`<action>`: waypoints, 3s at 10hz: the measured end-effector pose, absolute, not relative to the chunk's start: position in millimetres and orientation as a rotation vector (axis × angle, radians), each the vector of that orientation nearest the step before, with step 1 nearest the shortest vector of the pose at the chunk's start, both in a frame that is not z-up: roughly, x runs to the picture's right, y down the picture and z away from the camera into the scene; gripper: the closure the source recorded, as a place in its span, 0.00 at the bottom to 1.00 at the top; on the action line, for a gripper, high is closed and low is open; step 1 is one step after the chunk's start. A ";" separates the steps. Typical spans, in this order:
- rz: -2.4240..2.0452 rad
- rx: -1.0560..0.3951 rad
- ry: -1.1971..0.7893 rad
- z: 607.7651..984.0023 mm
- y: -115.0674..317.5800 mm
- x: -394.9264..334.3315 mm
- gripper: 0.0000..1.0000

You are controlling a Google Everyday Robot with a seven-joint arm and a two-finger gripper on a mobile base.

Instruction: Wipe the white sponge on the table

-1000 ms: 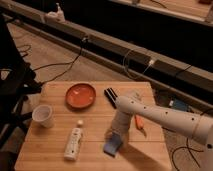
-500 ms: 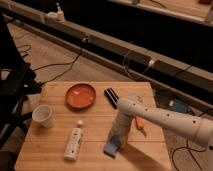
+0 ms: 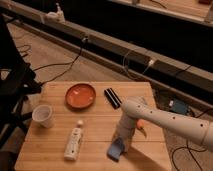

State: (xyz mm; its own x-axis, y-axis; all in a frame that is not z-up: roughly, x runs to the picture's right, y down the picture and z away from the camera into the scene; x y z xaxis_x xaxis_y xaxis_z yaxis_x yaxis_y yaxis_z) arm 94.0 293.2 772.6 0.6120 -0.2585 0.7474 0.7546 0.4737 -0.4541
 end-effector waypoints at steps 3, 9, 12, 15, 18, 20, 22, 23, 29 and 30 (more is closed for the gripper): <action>-0.666 -0.885 -0.613 790.1 264.0 111.0 1.00; -0.727 -0.820 -0.692 832.2 212.8 52.3 1.00; -0.732 -0.775 -0.751 815.1 217.3 18.9 1.00; -0.673 -0.816 -0.796 766.2 269.3 5.2 1.00; -0.545 -0.886 -0.771 739.5 314.6 30.8 1.00; -0.449 -0.920 -0.696 741.1 326.0 77.2 1.00; -0.408 -0.953 -0.627 747.6 324.2 117.5 1.00; -0.396 -0.968 -0.588 753.3 318.6 138.1 1.00; -0.511 -0.931 -0.541 813.8 250.0 135.3 1.00; -0.544 -0.898 -0.556 824.9 234.0 119.2 1.00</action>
State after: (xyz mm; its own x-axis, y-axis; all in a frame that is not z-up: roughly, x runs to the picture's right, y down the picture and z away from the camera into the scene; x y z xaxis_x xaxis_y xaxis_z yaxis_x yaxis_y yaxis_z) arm 119.2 234.0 824.9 0.7313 -0.2030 0.6511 0.6465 0.5105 -0.5669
